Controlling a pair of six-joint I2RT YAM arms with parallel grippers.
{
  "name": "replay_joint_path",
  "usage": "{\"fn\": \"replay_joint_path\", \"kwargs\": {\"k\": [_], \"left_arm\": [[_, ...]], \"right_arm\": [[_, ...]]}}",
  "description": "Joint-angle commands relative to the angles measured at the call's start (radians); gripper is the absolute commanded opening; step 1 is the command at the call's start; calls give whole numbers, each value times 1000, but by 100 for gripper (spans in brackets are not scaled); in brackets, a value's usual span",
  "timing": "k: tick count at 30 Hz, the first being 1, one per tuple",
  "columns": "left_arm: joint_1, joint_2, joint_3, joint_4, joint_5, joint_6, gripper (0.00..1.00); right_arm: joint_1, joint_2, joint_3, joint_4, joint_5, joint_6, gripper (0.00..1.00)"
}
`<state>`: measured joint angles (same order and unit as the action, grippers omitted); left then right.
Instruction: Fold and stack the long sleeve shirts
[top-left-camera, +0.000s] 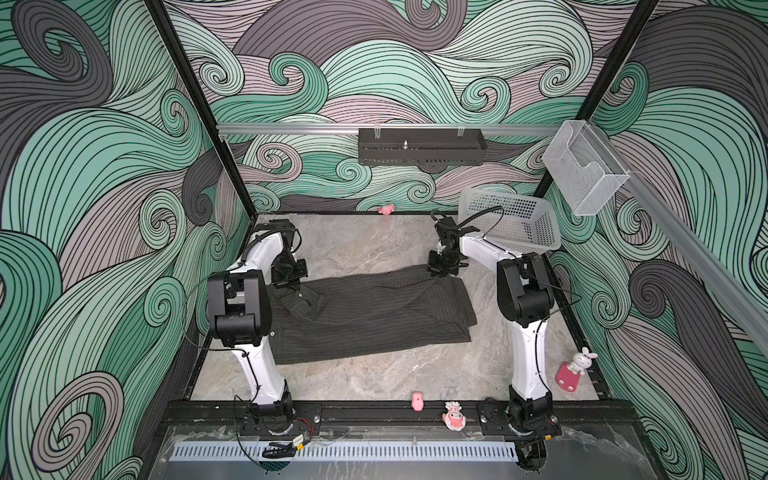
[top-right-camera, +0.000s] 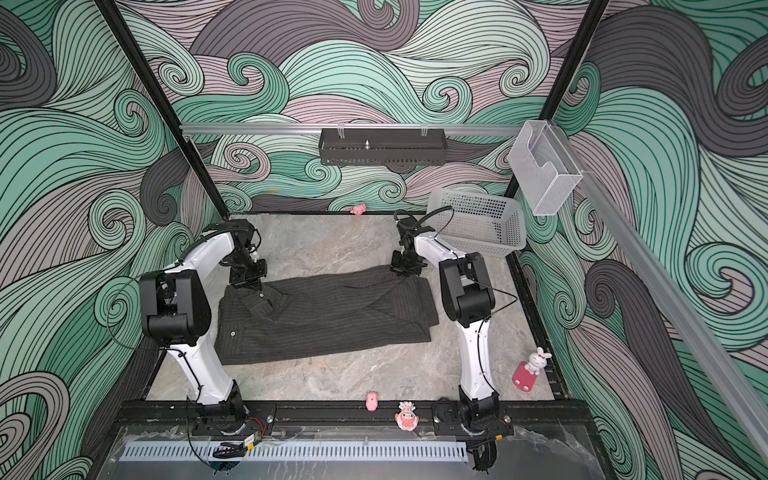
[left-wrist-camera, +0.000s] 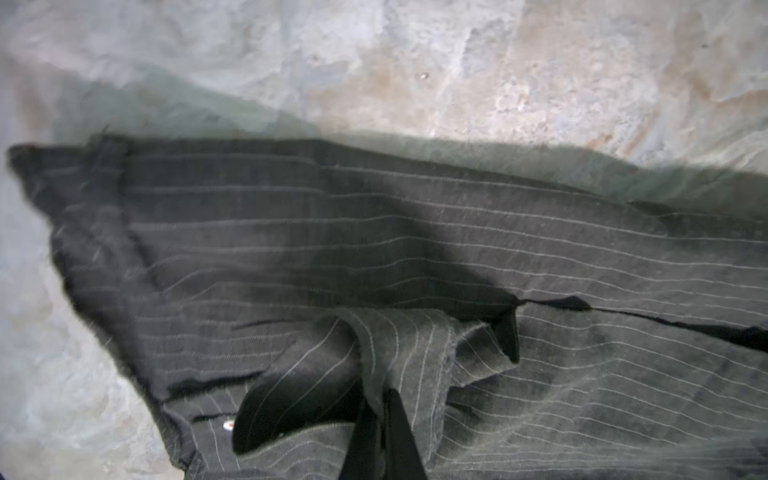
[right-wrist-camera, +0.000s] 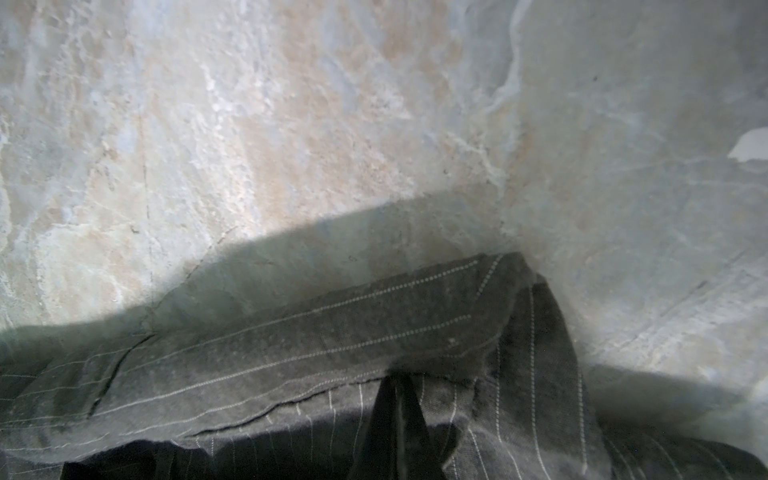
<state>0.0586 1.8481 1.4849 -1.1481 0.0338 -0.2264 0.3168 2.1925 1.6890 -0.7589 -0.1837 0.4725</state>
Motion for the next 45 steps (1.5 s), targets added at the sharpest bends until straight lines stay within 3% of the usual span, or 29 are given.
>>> {"fn": "replay_joint_path", "kwargs": {"k": [1,5,10,15,36,39,41,43,45], "left_arm": [[17,-159,-47,1,-100,-95,0],[71,-311,-160,76,-170,-170,0],[154,-361,-240,131,-162,-211,0],[221,-323,-230,154,-114,-222,0],[228,-8,-82,109,-120,-235,1],[228,-11,-74,98,-97,-229,34],[227,-53,-72,99,-83,-227,53],[220,-107,-59,90,-68,-207,61],[212,-142,-40,73,-57,-168,65]], "right_arm": [[1,13,-6,-5,10,4,2],[-3,24,1,-6,23,18,2],[-15,37,10,-22,44,29,2],[-24,36,8,-28,53,33,2],[-13,96,176,-116,56,34,2],[-6,77,191,-140,51,26,6],[6,20,174,-144,62,23,23],[20,-70,117,-144,93,34,40],[35,-167,33,-130,111,60,47]]}}
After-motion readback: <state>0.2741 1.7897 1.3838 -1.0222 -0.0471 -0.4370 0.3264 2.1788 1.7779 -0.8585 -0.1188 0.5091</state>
